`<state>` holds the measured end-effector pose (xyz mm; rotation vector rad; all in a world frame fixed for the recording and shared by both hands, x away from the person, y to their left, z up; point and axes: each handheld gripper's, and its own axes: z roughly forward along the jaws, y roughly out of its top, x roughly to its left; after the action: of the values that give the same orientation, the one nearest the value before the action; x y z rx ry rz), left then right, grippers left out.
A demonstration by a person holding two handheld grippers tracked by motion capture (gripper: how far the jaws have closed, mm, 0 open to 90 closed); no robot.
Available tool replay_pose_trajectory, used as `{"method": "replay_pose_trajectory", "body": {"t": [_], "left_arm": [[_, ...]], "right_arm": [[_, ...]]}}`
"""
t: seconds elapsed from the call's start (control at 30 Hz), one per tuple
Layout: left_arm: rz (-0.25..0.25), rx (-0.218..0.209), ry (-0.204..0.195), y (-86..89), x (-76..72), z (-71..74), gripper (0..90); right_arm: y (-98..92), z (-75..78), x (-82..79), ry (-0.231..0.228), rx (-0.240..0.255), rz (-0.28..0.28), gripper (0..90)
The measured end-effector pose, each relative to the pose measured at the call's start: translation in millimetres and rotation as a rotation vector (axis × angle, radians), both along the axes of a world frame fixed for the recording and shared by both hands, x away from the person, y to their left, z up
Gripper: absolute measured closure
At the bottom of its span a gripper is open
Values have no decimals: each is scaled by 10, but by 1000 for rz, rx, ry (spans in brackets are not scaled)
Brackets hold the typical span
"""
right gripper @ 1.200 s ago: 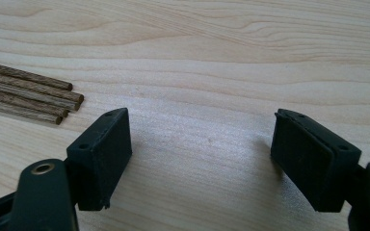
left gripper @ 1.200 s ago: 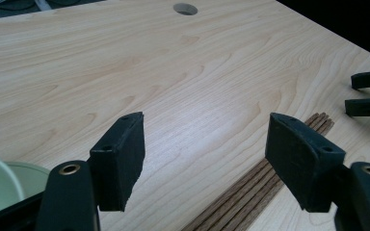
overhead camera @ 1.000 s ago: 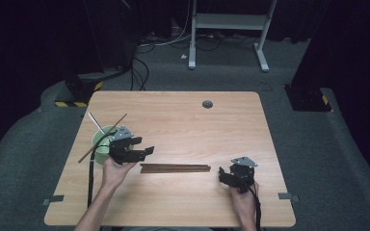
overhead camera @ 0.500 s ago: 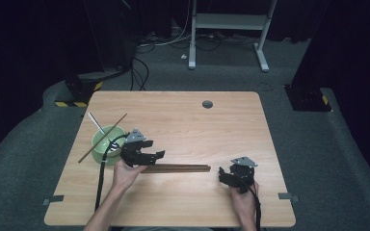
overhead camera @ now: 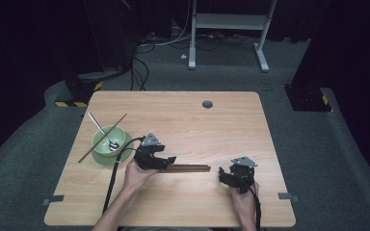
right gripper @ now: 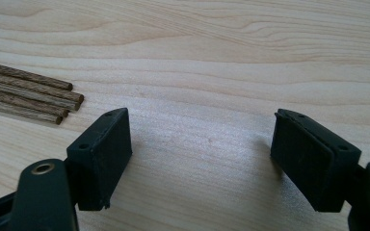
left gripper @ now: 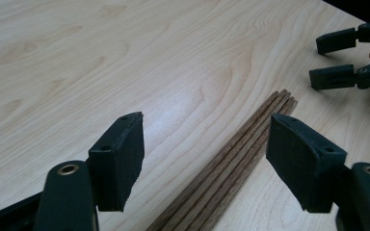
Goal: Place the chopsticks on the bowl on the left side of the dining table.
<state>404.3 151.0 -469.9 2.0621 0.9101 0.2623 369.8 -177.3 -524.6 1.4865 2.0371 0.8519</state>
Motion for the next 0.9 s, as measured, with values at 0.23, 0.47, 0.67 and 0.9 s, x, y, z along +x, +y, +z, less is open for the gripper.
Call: {"method": "replay_pose_trajectory", "body": {"t": [0.23, 0.47, 0.67, 0.9], "left_arm": [[-4, 39, 19, -135, 33, -96, 308], [9, 93, 27, -269, 79, -195, 339], [16, 126, 36, -346, 99, -268, 351], [32, 150, 45, -363, 125, -329, 359]], "right_arm": [[0, 0, 0, 0, 0, 0, 214], [0, 0, 0, 1, 0, -1, 214], [0, 0, 0, 0, 0, 0, 215], [0, 0, 0, 0, 0, 0, 215]]}}
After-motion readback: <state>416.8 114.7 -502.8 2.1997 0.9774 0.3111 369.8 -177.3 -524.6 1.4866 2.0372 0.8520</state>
